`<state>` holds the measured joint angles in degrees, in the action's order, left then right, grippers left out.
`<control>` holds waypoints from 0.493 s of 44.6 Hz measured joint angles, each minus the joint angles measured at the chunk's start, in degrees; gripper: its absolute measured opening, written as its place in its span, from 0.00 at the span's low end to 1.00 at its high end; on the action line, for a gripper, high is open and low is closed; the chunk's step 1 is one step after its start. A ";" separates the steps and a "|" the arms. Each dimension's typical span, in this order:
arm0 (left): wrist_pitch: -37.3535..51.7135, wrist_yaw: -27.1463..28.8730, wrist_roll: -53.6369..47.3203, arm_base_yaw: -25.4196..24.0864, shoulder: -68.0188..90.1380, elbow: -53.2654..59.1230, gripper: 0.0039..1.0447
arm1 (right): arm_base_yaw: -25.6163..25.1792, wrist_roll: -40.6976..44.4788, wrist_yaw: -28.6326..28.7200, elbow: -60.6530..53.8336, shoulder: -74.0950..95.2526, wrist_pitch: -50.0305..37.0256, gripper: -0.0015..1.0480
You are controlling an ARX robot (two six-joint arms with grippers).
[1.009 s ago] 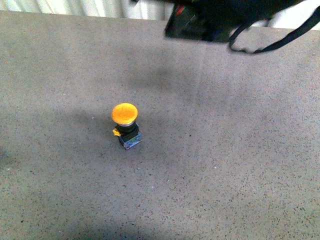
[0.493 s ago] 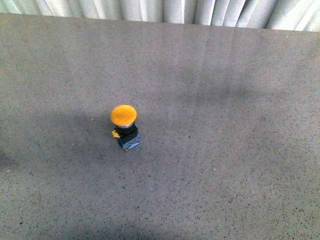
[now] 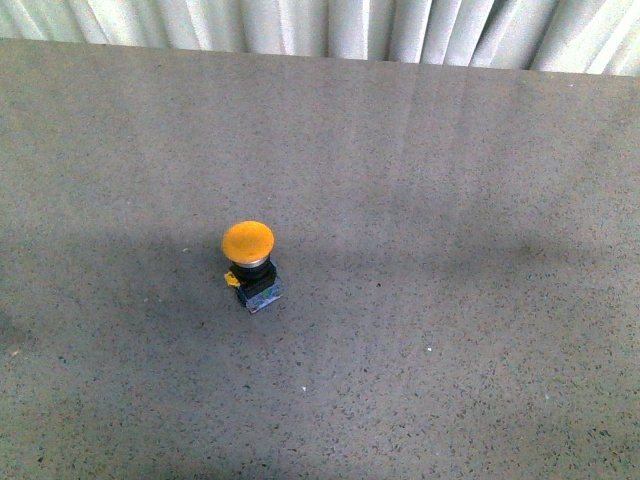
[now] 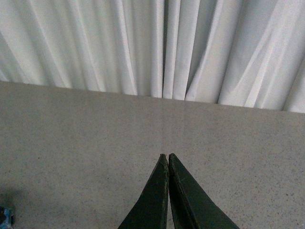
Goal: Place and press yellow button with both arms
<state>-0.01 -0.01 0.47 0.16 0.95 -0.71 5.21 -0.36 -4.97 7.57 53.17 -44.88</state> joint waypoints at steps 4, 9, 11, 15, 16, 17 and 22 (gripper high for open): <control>0.00 0.00 0.00 0.00 0.00 0.00 0.01 | -1.73 0.02 2.80 -1.38 -2.97 1.68 0.01; 0.00 0.02 0.00 0.00 0.00 0.00 0.01 | -4.72 0.02 4.57 -2.80 -6.71 3.96 0.01; 0.00 0.02 0.00 0.00 0.00 0.00 0.01 | -5.01 0.02 4.61 -3.43 -8.55 5.14 0.01; 0.00 0.00 0.00 0.00 0.00 0.00 0.01 | -5.01 0.04 4.92 -5.14 -10.64 4.87 0.01; 0.00 0.00 0.00 0.00 0.00 0.00 0.01 | -5.03 0.02 4.87 -5.84 -11.13 4.33 0.01; 0.00 0.00 0.00 0.00 0.00 0.00 0.01 | -5.03 0.02 4.87 -6.23 -11.50 4.52 0.01; 0.00 0.02 0.00 0.00 0.00 0.00 0.01 | -5.07 0.04 4.98 -6.49 -16.35 9.09 0.01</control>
<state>-0.01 0.01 0.47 0.16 0.95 -0.71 0.14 -0.32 0.01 1.08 36.82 -35.79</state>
